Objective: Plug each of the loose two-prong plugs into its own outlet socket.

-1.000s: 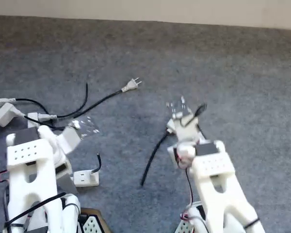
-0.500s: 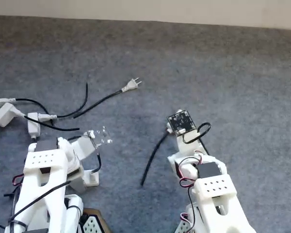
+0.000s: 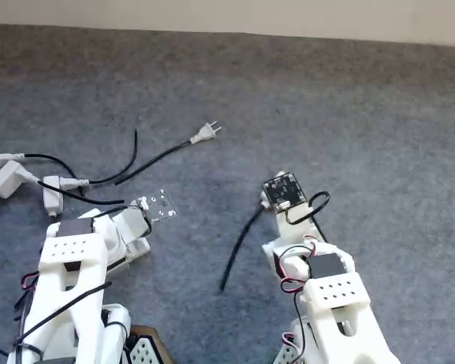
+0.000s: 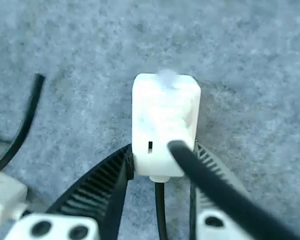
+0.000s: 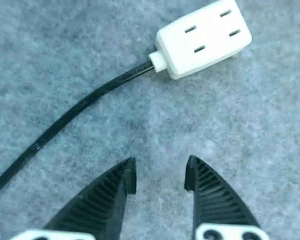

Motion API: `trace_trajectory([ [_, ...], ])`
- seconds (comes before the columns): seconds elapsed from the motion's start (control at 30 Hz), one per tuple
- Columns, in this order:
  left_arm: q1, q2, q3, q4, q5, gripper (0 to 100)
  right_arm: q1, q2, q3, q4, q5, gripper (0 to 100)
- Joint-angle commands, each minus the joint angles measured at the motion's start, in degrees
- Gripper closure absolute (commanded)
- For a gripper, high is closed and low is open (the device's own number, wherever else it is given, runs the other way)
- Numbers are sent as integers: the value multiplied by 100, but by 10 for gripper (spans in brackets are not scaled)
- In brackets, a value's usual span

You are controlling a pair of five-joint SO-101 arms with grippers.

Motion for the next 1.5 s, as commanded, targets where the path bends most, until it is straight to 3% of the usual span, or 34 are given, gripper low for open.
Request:
trace_trajectory([
  [0.0,-910,-57,-716,-422,484,885,-154,-119,-31,-92,70,835],
  [0.2,-1763,488,-1763,-431,712,884,-242,-119,-31,-92,62,835],
  [0.43,-2211,2835,-3521,-413,949,880,-242,-119,-31,-92,53,835],
  [0.6,-2519,4198,-4980,114,958,875,-242,-119,207,-453,70,835],
  [0.8,-2800,4831,-6097,668,1477,685,-242,-119,251,-488,70,835],
  [0.93,-2756,4840,-6844,1143,1688,671,-242,-119,251,-497,70,835],
  [1.1,-2281,4831,-7899,2171,1978,671,-242,-119,251,-497,70,835],
  [1.27,-998,4884,-9270,3253,2497,671,-242,-119,251,-497,44,835],
  [1.37,-84,5033,-9640,3218,2734,671,-110,-127,251,-497,-9,835],
  [1.47,690,5473,-9833,3077,2787,671,664,-136,-40,-505,-360,835],
])
